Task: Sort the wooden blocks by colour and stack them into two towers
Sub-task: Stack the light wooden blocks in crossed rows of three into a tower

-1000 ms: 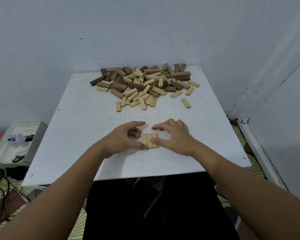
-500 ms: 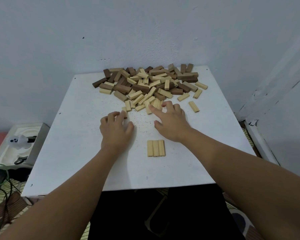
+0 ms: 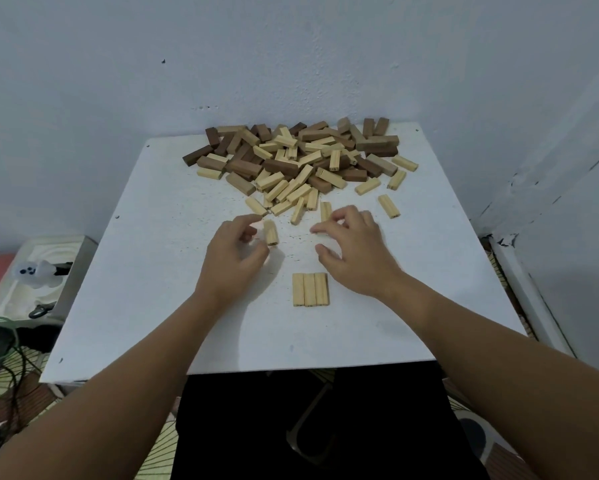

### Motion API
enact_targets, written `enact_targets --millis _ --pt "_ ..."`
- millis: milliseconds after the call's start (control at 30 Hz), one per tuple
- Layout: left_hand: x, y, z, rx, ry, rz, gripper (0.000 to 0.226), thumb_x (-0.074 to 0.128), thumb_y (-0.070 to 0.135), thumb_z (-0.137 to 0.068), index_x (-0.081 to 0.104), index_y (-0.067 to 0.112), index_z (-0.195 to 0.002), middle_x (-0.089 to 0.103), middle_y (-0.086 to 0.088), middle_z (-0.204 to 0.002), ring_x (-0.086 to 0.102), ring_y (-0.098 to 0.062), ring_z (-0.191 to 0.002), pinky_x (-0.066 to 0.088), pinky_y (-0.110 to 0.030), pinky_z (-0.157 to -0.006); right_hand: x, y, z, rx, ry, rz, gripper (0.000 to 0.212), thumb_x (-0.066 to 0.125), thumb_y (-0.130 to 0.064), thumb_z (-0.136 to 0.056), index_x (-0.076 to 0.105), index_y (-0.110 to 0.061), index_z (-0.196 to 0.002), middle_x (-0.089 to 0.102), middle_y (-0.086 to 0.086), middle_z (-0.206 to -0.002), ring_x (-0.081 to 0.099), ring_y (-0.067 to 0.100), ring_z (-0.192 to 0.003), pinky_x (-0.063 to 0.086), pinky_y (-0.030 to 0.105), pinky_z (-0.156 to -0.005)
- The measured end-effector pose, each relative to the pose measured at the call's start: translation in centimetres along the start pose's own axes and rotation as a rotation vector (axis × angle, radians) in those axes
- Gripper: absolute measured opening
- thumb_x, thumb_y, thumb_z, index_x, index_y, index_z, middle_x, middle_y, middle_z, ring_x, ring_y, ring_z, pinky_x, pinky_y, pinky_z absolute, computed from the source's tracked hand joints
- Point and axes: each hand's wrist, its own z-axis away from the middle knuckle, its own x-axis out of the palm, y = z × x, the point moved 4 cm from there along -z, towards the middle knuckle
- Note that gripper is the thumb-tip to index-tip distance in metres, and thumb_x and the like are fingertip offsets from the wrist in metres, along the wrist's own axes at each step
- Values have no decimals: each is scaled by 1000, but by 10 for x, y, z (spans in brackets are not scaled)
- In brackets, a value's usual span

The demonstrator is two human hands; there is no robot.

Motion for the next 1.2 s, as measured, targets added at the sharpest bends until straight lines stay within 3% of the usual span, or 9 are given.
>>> enact_targets --millis 100,167,267,400,567,767,933,1200 --pt "-13 7 10 -27 -256 25 37 79 38 -84 69 40 -119 61 10 -111 57 -4 -106 45 -23 -91 -4 -2 19 35 -227 -188 43 67 -56 -93 64 -38 -131 48 -16 -115 44 5 -116 35 39 -110" --pt "-14 12 16 -55 -478 -37 60 90 54 -72 66 45 -126 56 12 -117 51 -3 -112 42 -23 -95 -8 -2 25 54 -321 -190 60 73 -67 -82 60 -42 -135 47 -17 -118 42 4 -120 34 37 -112" --pt "-9 16 17 -54 -614 -169 84 92 66 -57 60 53 -133 48 17 -122 40 -7 -119 36 -29 -100 -13 -2 28 79 -436 -190 78 84 -71 -65 58 -46 -134 43 -22 -123 35 4 -126 35 32 -109" --pt "6 17 16 55 -595 -294 86 80 85 -45 62 62 -125 43 22 -115 38 -13 -120 33 -42 -111 -11 -3 29 70 -437 -157 74 89 -66 -60 65 -47 -127 41 -23 -125 31 4 -127 35 33 -110" --pt "10 16 19 117 -556 -250 58 71 89 -44 60 74 -98 47 17 -112 42 -16 -116 34 -46 -111 -7 -7 34 76 -361 -169 64 88 -63 -65 70 -45 -124 45 -22 -119 34 6 -123 36 36 -111" --pt "0 12 24 114 -528 -241 59 70 79 -51 61 64 -108 47 15 -114 36 -14 -116 30 -42 -111 9 -23 36 57 -231 -84 56 82 -57 -73 66 -48 -126 46 -22 -111 36 6 -117 24 37 -111" --pt "-35 -17 21 73 -467 -326 66 63 82 -50 61 63 -113 47 13 -115 37 -18 -119 28 -41 -111 37 -63 19 81 -236 -70 57 78 -59 -76 63 -50 -130 45 -22 -107 36 9 -119 15 30 -95" --pt "-104 -67 15 -76 -424 -324 61 71 76 -52 62 63 -111 44 16 -115 29 -13 -118 25 -38 -102 82 -128 -20 62 -284 -91 59 78 -56 -76 63 -45 -132 48 -16 -112 39 14 -123 19 33 -93"
